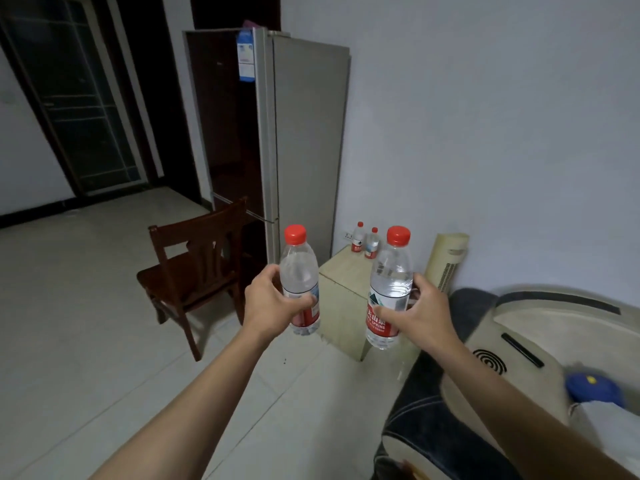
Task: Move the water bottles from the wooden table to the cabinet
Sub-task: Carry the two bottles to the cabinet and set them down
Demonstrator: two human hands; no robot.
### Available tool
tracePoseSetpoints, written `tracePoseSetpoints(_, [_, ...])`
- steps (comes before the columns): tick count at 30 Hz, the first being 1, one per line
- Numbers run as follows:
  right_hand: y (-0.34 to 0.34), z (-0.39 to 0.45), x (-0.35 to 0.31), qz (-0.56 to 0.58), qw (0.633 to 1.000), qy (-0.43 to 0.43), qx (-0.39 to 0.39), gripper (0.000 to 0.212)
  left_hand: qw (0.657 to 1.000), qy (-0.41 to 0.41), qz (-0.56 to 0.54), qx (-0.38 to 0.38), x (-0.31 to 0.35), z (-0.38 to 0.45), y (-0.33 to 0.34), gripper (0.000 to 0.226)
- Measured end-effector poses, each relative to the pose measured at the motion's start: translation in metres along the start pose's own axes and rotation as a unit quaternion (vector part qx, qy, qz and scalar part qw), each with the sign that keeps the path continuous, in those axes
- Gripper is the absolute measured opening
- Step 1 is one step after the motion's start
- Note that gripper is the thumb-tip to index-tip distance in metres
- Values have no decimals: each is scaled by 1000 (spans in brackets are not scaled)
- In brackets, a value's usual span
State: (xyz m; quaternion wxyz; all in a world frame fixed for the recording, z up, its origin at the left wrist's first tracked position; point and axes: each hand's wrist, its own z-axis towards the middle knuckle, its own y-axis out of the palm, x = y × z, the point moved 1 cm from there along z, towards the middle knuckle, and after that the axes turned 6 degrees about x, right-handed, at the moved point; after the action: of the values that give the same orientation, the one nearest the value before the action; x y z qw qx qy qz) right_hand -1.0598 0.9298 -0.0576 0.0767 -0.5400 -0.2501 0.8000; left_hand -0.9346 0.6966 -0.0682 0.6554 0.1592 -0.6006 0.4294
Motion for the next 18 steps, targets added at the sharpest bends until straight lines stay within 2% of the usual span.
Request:
tracePoseSetpoints(9, [59,78,31,13,999,42,27,65,998,-7,0,-61,-38,110,32,55])
tracePoseSetpoints(18, [110,220,68,28,994,66,78,61,991,21,39,-125,-50,244,96,59])
